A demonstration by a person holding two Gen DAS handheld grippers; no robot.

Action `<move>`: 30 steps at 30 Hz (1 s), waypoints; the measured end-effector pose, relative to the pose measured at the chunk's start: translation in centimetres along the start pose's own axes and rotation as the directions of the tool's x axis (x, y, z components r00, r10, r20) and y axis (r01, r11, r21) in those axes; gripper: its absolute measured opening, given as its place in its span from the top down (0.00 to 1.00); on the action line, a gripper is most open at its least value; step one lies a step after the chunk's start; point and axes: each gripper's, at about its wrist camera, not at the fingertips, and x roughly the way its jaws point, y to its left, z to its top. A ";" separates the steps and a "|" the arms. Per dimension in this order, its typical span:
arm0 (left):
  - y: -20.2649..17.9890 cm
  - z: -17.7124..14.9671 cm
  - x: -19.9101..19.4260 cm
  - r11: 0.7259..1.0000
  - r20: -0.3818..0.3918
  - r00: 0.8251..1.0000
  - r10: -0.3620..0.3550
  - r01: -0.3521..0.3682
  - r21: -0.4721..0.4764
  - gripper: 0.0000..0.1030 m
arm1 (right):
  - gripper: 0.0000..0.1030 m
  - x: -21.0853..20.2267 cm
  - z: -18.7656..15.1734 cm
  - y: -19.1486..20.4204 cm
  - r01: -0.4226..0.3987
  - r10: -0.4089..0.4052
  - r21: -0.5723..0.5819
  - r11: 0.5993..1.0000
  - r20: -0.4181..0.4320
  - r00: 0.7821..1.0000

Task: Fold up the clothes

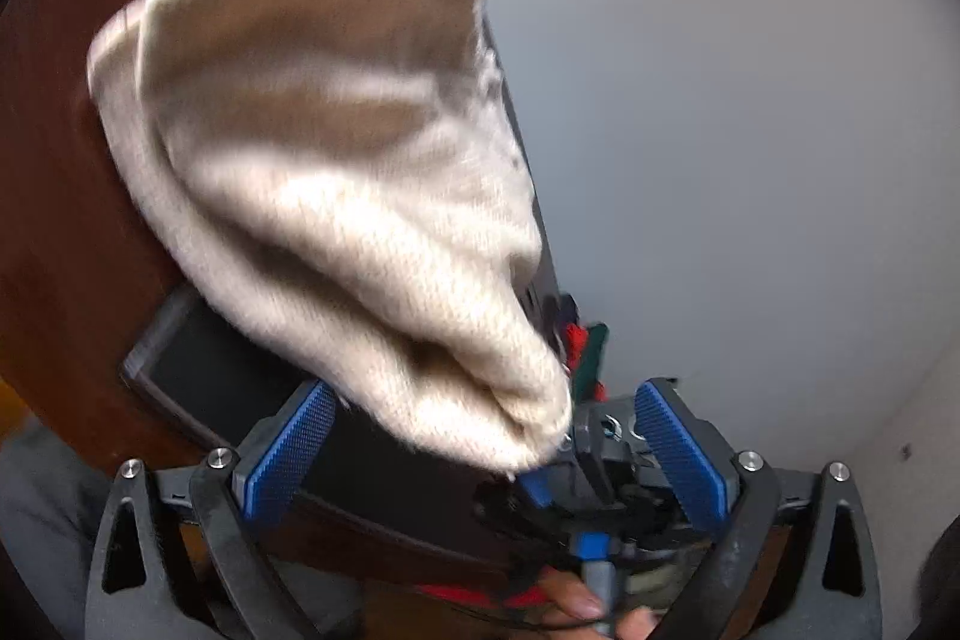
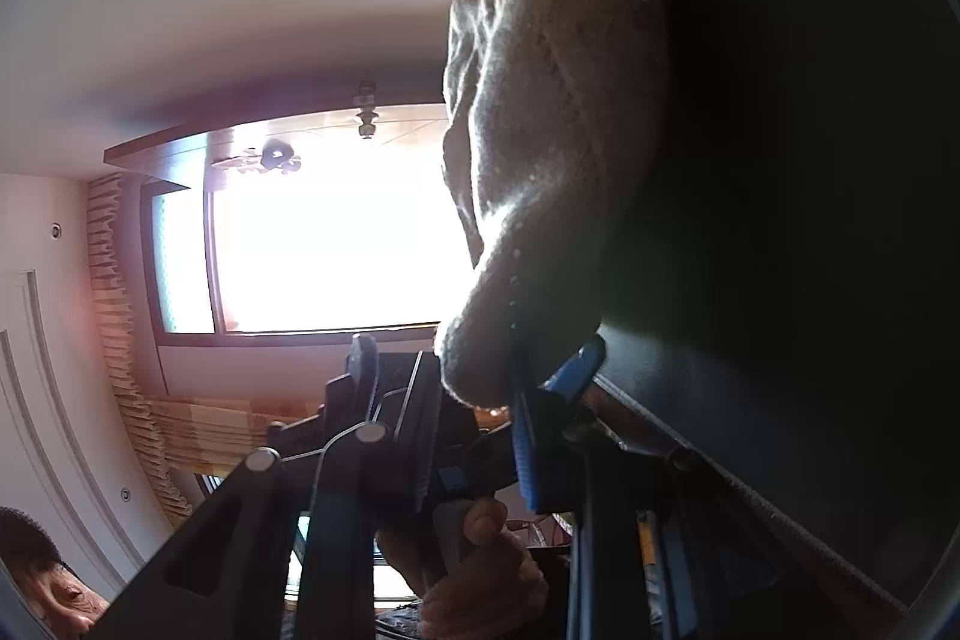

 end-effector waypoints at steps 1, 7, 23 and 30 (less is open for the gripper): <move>0.0 -0.3 0.3 1.000 -0.008 1.000 -0.001 0.001 -0.023 0.01 | 0.78 -0.3 -0.1 0.0 -0.002 0.002 -0.003 1.000 0.002 1.000; -0.6 0.2 1.3 0.998 0.059 0.998 0.031 -0.028 -0.052 0.01 | 0.77 -0.8 -0.2 0.6 -0.015 0.015 -0.020 1.000 -0.011 1.000; -2.8 1.3 3.3 0.988 0.019 0.989 0.148 -0.149 0.038 0.79 | 0.68 -2.9 -1.3 -0.7 -0.051 0.051 0.017 0.999 -0.012 0.999; -4.2 0.5 2.1 0.975 0.044 0.992 0.122 -0.128 0.181 0.86 | 0.53 -3.4 -1.7 -1.6 -0.037 0.037 0.039 0.999 -0.010 0.999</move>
